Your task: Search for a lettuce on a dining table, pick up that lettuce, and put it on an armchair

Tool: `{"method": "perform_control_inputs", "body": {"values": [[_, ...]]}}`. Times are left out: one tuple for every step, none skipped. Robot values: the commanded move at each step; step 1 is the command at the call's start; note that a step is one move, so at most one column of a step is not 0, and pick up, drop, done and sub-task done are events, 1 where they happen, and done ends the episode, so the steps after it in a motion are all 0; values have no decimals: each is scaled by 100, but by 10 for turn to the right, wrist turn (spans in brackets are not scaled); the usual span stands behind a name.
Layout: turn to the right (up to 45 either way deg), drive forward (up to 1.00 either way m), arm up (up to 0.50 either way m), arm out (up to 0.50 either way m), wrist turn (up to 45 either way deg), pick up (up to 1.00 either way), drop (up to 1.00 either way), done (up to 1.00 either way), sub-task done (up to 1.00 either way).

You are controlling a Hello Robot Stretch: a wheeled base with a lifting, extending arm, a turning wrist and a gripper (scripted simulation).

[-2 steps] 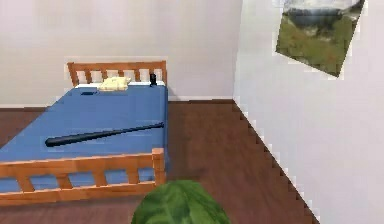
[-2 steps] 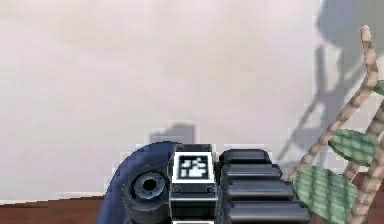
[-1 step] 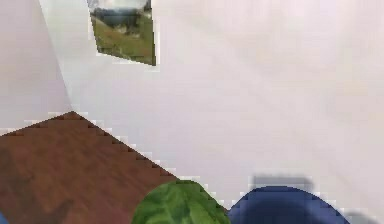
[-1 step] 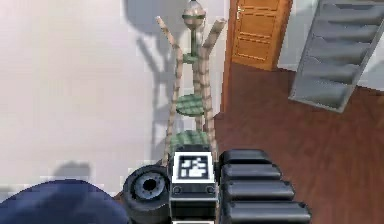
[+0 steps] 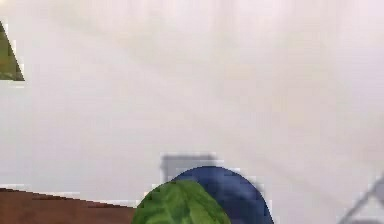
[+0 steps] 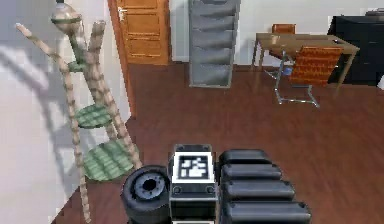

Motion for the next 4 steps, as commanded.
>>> {"method": "perform_control_inputs", "body": {"values": [[-450, 0, 0, 0, 0, 0, 0, 0, 0], [-180, 0, 0, 0, 0, 0, 0, 0, 0], [0, 0, 0, 30, 0, 0, 0, 0, 0], [0, 0, 0, 0, 450, 0, 0, 0, 0]]}}
